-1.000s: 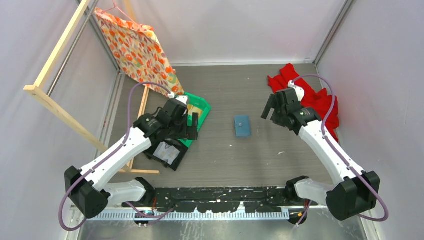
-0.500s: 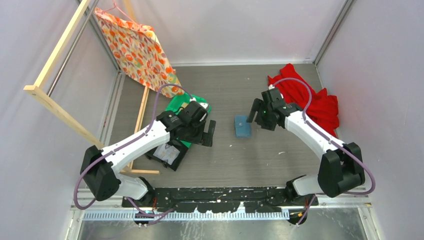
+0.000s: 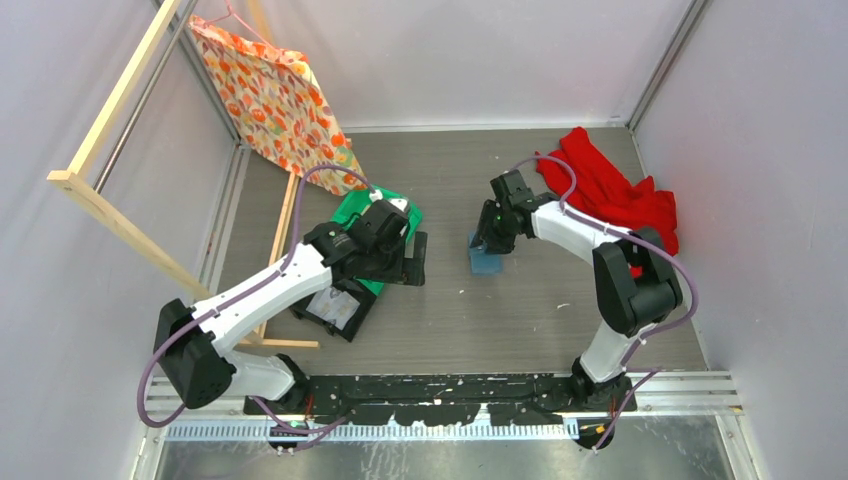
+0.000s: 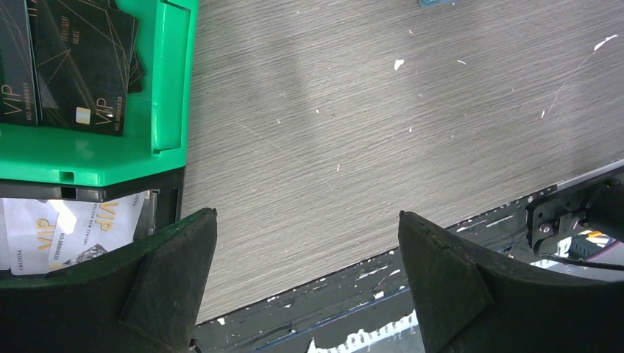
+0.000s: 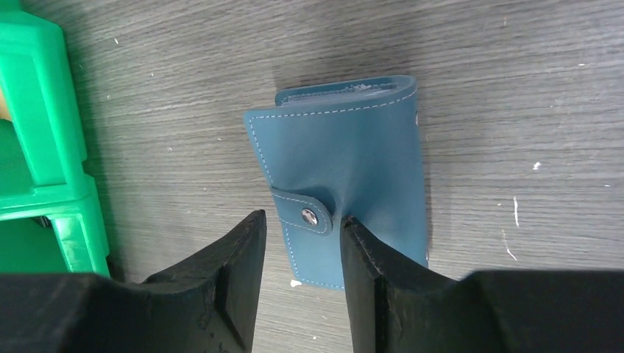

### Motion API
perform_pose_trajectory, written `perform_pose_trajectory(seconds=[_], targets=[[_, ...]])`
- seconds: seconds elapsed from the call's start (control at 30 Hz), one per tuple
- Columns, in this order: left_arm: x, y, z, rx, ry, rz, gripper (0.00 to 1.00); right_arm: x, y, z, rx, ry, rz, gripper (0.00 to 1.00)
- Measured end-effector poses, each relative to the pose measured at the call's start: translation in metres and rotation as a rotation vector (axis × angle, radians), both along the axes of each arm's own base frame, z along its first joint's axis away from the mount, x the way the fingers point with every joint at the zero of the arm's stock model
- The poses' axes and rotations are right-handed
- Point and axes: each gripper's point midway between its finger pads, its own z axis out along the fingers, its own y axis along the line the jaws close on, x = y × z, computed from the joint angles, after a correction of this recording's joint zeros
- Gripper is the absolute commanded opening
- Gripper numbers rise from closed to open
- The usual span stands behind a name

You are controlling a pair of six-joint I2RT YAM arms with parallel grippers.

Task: Take the credit cards out of the card holder
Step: Move the card holder to the center of the board.

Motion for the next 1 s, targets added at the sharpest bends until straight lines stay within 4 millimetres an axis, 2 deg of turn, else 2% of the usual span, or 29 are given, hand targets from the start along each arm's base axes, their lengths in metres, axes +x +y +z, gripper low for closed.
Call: perform_pose_trajectory(seconds=[0.13, 0.23, 0.3, 0.33, 0.57, 0.67, 0.77, 0.93, 0.97, 1.0], targets=[[0.001, 0.002, 0.0, 0.007, -0.004, 0.007, 0.94, 0.0, 0.004, -0.001, 0.01, 0.001, 0.002, 0.35], [0.001, 0.003, 0.0, 0.009, -0.007, 0.011, 0.94, 0.001, 0.006, 0.0, 0.013, -0.003, 0.001, 0.18], [0.001, 0.004, 0.001, 0.01, -0.009, 0.013, 0.94, 0.002, 0.008, 0.0, 0.018, -0.008, 0.001, 0.02], [0.001, 0.004, 0.001, 0.009, -0.009, 0.014, 0.94, 0.002, 0.009, 0.001, 0.02, -0.01, 0.001, 0.01], [0.0, 0.004, 0.0, 0.008, -0.002, 0.024, 0.93, 0.002, 0.015, 0.002, 0.04, -0.012, -0.003, 0.01], [-0.001, 0.005, 0.0, 0.011, 0.001, 0.024, 0.93, -0.003, 0.025, 0.002, 0.047, -0.018, 0.015, 0.01], [-0.001, 0.005, 0.0, 0.011, 0.001, 0.025, 0.94, -0.02, 0.041, 0.004, 0.066, -0.02, 0.045, 0.01], [0.0, 0.004, -0.002, 0.014, 0.006, 0.026, 0.94, -0.071, 0.073, 0.005, 0.118, 0.01, 0.086, 0.01], [0.0, 0.004, -0.004, 0.018, 0.01, 0.026, 0.94, -0.08, 0.08, 0.004, 0.128, 0.016, 0.094, 0.11], [0.0, 0.003, -0.006, 0.023, 0.016, 0.026, 0.93, -0.088, 0.087, 0.003, 0.139, 0.022, 0.103, 0.3]])
